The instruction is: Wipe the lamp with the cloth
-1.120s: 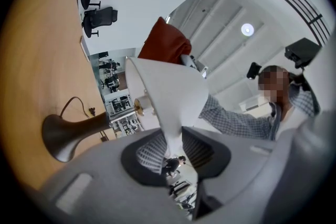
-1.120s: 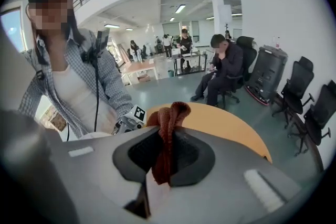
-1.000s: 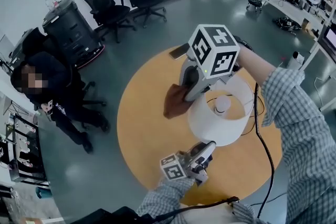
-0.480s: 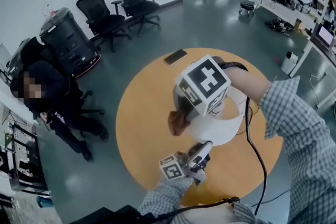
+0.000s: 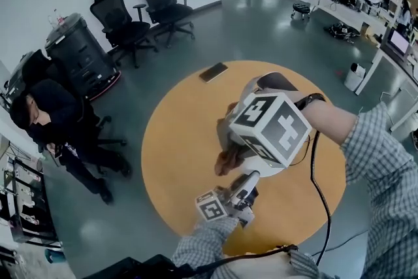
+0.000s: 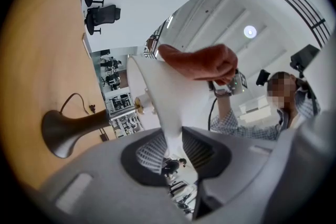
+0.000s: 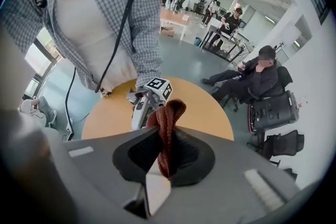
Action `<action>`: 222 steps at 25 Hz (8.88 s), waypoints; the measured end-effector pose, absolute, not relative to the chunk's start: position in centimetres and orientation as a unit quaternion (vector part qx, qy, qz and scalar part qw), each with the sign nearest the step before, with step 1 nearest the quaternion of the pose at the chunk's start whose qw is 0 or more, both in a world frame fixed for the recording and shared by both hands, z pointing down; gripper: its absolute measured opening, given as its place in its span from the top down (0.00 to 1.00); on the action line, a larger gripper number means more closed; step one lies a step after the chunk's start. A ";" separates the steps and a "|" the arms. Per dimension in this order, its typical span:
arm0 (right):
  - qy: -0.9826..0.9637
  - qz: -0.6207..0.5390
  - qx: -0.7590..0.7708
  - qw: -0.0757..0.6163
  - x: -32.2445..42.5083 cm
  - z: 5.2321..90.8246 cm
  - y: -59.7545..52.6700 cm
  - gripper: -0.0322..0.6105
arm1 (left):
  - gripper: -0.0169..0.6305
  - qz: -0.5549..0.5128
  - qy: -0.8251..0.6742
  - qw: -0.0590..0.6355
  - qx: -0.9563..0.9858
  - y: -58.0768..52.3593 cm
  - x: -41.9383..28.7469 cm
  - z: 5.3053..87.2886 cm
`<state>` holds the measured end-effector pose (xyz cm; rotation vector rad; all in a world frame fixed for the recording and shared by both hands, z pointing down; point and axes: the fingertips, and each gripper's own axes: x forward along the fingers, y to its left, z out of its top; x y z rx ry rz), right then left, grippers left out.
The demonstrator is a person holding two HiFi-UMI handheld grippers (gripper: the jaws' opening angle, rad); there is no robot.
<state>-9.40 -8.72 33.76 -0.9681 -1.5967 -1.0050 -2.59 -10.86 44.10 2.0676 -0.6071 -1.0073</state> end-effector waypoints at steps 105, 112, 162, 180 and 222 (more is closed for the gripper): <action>-0.913 0.261 0.308 0.067 -2.0 58.3 -16.5 0.89 | 0.84 -0.395 -0.220 0.398 0.798 -10.6 -2.9 43.3; -0.909 0.259 0.319 0.067 0.7 57.1 -15.5 0.89 | 0.84 -0.395 -0.217 0.400 0.798 -10.6 -3.1 43.5; -0.895 0.242 0.346 0.147 7.3 57.3 -5.6 0.90 | 0.97 0.027 -0.326 0.345 0.880 -1.7 -2.8 58.5; -0.894 0.296 0.318 0.112 4.4 57.9 -4.6 0.94 | 0.97 0.028 -0.321 0.335 0.886 -1.6 -2.2 57.5; -0.893 0.293 0.314 0.134 4.1 58.8 -4.5 0.95 | 0.98 0.043 -0.317 0.335 0.886 -1.5 -1.8 58.2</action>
